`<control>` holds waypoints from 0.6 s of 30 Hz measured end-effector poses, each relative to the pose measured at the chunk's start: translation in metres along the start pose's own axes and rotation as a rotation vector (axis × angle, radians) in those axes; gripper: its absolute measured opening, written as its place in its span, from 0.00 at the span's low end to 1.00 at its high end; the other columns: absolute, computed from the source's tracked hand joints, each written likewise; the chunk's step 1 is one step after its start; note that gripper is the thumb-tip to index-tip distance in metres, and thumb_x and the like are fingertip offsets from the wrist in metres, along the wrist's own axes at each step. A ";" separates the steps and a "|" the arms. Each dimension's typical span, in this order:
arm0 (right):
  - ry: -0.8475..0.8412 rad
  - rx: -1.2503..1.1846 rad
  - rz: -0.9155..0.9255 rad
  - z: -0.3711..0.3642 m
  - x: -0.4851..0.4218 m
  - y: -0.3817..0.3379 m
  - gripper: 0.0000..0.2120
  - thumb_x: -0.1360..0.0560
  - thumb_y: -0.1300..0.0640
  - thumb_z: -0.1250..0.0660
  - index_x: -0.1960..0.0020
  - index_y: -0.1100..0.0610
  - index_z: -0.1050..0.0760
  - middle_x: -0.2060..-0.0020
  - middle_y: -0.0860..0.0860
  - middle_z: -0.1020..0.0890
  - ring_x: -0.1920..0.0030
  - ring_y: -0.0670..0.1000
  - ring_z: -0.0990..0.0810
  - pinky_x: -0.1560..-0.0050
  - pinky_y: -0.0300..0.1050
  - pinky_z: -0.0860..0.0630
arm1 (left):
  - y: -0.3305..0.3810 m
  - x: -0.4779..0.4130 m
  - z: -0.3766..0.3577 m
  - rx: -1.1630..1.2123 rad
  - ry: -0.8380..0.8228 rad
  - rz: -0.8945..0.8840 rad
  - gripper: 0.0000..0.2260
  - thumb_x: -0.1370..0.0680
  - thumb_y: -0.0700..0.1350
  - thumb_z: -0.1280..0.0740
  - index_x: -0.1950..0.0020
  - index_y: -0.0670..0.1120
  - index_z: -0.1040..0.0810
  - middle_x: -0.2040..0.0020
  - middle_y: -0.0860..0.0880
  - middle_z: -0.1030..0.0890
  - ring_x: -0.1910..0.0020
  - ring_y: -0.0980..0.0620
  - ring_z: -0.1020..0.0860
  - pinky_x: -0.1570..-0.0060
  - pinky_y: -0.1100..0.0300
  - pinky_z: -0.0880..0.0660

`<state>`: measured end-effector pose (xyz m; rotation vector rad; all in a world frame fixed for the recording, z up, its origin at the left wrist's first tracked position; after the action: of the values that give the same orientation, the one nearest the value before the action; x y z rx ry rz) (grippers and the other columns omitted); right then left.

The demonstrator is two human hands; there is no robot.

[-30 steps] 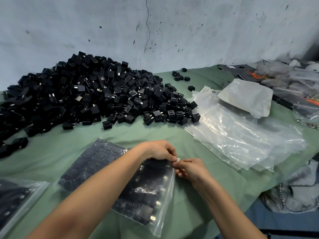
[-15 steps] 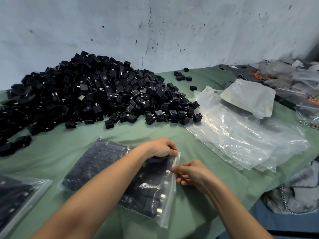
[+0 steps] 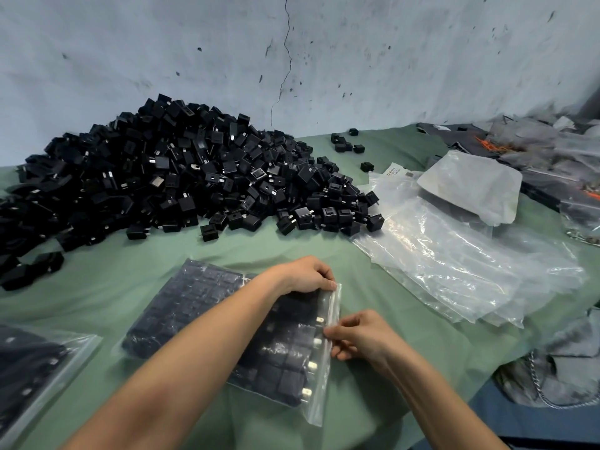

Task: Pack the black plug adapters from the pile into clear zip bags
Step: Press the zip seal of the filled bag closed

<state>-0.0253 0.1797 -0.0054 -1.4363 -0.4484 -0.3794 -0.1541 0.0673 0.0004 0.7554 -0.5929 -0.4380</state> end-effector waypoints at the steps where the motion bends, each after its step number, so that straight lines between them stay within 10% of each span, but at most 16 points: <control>1: -0.017 -0.001 -0.010 0.001 0.002 0.000 0.07 0.27 0.67 0.30 0.63 0.66 0.22 0.76 0.57 0.21 0.77 0.48 0.23 0.75 0.35 0.26 | 0.000 0.000 0.000 -0.003 0.000 0.000 0.03 0.23 0.43 0.31 0.56 0.47 0.20 0.61 0.52 0.21 0.57 0.53 0.24 0.49 0.58 0.27; 18: 0.013 0.092 -0.019 -0.011 0.021 0.007 0.08 0.29 0.69 0.32 0.67 0.65 0.23 0.77 0.55 0.22 0.79 0.47 0.25 0.78 0.36 0.29 | 0.000 0.001 -0.002 0.011 -0.004 0.029 0.03 0.22 0.45 0.32 0.54 0.47 0.19 0.61 0.52 0.21 0.61 0.56 0.25 0.60 0.63 0.28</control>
<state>-0.0034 0.1702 -0.0016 -1.3406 -0.4632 -0.3785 -0.1523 0.0679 -0.0004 0.7555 -0.6099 -0.4098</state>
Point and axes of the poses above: each hand's wrist, its own x-axis away from the middle knuckle, its own z-axis out of the back of the hand, y = z × x, the point moved 1 cm from there along -x, towards the middle knuckle
